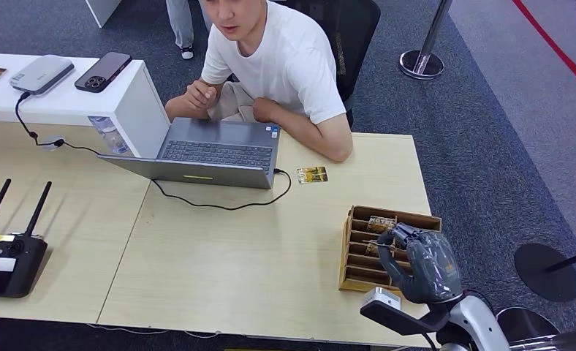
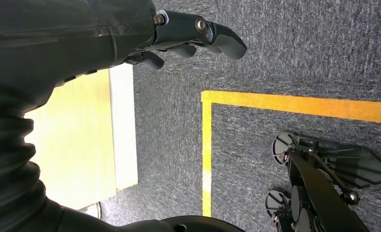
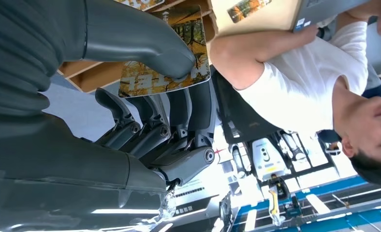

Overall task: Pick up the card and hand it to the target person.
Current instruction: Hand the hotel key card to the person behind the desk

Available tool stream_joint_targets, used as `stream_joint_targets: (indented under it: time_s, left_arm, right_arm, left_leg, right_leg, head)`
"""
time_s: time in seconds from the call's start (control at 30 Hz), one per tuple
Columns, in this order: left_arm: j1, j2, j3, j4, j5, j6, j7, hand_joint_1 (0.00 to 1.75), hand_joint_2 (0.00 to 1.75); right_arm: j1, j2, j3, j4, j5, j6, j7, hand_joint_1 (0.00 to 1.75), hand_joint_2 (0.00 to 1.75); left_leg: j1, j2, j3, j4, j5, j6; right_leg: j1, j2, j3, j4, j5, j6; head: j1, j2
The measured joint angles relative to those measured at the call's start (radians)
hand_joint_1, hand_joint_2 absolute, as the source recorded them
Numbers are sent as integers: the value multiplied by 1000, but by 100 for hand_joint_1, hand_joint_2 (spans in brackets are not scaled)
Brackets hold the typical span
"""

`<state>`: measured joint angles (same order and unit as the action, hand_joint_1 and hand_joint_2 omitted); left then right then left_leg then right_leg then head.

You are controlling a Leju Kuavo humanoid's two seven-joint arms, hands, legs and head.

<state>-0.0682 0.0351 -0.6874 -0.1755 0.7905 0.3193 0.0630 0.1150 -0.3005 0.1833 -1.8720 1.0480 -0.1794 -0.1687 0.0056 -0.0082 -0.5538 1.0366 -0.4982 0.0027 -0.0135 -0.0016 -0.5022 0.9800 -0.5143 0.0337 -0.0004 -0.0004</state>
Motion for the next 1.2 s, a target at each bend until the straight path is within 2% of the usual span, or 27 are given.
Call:
stream_joint_targets:
  time_s: [0.17,0.33,0.47,0.67,0.83,1.2]
  left_arm:
    - [0,0,0,0,3,0,-2,0,175]
    - [-2,-1,-3,0,4,0,-3,0,175]
    - [-5,-1,-15,0,2,0,-2,0,175]
    - [-9,-1,-31,0,-2,0,1,0,175]
    - [-13,-1,-45,0,-5,0,10,0,175]
    - [-15,-2,-72,0,-14,-1,14,0,175]
  right_arm:
    - [-6,18,-7,-16,5,-57,-37,155,175]
    - [-30,61,-3,-5,104,-204,-90,155,175]
    - [-73,99,28,67,180,-360,-118,155,175]
    - [-167,147,88,232,212,-482,-137,155,175]
    - [-262,203,116,367,292,-507,-140,155,175]
    - [-433,303,138,550,347,-508,-136,155,175]
  left_leg:
    - [0,0,0,0,0,0]
    - [0,0,0,0,0,0]
    - [0,0,0,0,0,0]
    - [1,0,0,0,1,0]
    - [1,0,0,0,1,0]
    - [1,0,0,0,1,-1]
  right_leg:
    - [0,0,0,0,0,0]
    - [0,0,0,0,0,0]
    - [0,0,0,0,0,0]
    - [0,0,1,1,0,0]
    - [0,0,1,1,0,0]
    - [1,0,1,1,0,0]
  head:
    - [0,0]
    - [0,0]
    - [0,0]
    - [0,0]
    - [0,0]
    - [0,0]
